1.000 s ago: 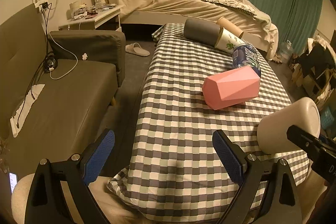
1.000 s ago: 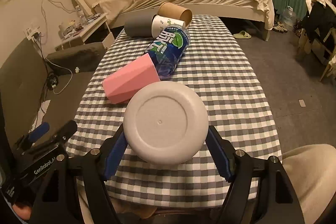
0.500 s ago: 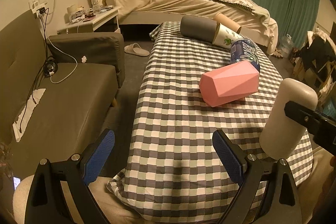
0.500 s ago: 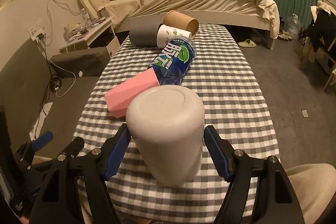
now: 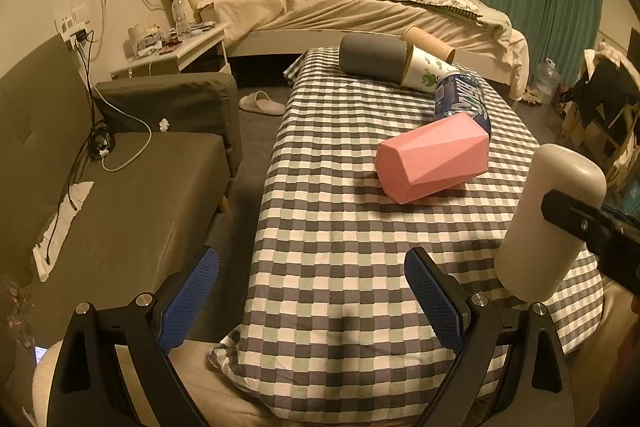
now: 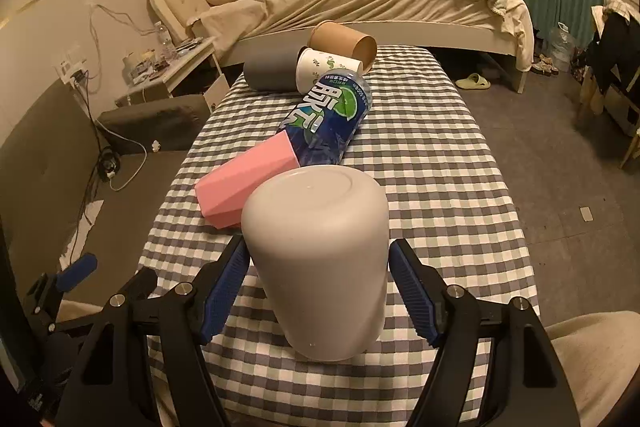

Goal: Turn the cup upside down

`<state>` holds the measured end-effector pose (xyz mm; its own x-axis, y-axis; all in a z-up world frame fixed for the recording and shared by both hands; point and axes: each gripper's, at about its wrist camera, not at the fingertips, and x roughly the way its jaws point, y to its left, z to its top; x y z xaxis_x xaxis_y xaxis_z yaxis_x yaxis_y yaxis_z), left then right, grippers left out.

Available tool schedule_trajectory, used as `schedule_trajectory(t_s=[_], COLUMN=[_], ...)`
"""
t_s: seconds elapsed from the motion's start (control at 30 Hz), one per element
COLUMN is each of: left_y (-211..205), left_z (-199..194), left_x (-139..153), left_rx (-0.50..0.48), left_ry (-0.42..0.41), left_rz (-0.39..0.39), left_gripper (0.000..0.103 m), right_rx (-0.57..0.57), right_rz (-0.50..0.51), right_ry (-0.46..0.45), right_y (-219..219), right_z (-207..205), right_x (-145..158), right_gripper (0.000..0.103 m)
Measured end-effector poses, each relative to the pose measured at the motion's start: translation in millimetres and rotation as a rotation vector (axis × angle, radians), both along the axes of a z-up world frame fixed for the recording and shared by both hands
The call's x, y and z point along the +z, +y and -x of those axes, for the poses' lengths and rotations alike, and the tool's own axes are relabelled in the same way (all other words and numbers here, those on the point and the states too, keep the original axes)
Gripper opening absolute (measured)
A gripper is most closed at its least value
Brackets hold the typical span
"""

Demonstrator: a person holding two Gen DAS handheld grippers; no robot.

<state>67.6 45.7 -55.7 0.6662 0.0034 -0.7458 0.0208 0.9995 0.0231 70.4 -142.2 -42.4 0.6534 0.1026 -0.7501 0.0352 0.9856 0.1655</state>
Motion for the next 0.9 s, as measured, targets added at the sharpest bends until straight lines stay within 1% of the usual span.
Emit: schedule_trajectory(t_s=[0.2, 0.3, 0.43, 0.47, 0.53, 0.63, 0.77, 0.83, 0.9], left_y=[-5.9, -8.0, -10.2, -10.7, -13.0, -19.3, -31.4, -35.7, -39.5], left_z=[4.4, 6.9, 11.2, 12.3, 15.0, 20.9, 32.6, 38.4, 44.3], left_x=[3.2, 5.6, 9.6, 10.7, 12.6, 16.6, 25.3, 28.9, 31.7], left_rx=[-0.005, -0.012, -0.022, -0.026, -0.036, -0.053, -0.090, -0.100, -0.111], left_ry=[-0.016, -0.027, -0.044, -0.047, -0.056, -0.073, -0.106, -0.112, -0.113], left_rz=[-0.022, -0.027, -0.021, -0.017, -0.013, -0.018, -0.020, 0.006, 0.048], left_gripper=[0.097, 0.097, 0.097, 0.097, 0.097, 0.097, 0.097, 0.097, 0.097], right_rx=[0.032, 0.030, 0.023, 0.024, 0.028, 0.022, -0.008, -0.025, -0.040], right_rz=[0.032, 0.028, 0.015, 0.010, 0.000, -0.014, -0.029, -0.033, -0.018], right_ry=[-0.021, -0.025, -0.021, -0.034, -0.069, -0.133, -0.178, -0.183, -0.183], right_y=[4.0, 3.5, 1.4, 0.4, -1.6, -9.9, -27.7, -38.7, -49.8], right_z=[12.5, 14.7, 19.2, 22.0, 28.0, 40.5, 52.6, 56.4, 60.3], right_x=[-2.5, -2.9, -3.4, -0.4, 9.0, 28.0, 45.8, 51.1, 54.3], right_gripper=[0.072, 0.072, 0.076, 0.077, 0.083, 0.085, 0.086, 0.089, 0.089])
